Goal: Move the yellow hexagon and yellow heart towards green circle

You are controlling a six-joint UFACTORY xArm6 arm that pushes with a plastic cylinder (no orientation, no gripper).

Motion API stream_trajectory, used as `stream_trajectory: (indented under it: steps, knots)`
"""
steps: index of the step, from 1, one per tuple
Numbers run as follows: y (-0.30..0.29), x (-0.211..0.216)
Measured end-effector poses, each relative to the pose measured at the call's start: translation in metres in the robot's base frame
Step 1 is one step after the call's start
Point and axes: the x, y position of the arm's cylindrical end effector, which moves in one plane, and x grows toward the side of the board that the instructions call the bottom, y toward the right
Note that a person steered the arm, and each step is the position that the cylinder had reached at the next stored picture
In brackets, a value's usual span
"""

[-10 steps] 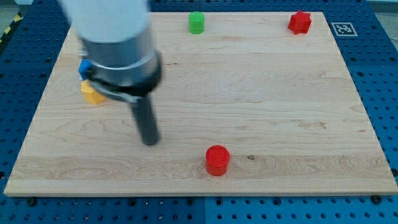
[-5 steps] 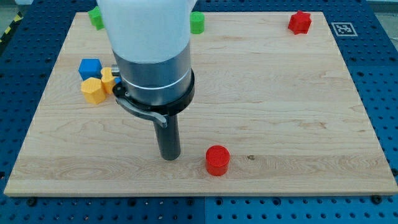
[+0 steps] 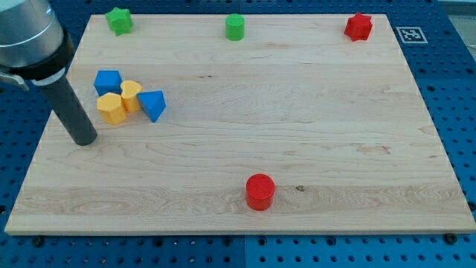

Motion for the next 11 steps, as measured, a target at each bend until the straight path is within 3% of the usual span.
stream_trajectory:
  steps: [3,7,11]
  knots:
    - [0.024,-0.062]
    - [0.074,-0.096]
    - [0.184,-0.133]
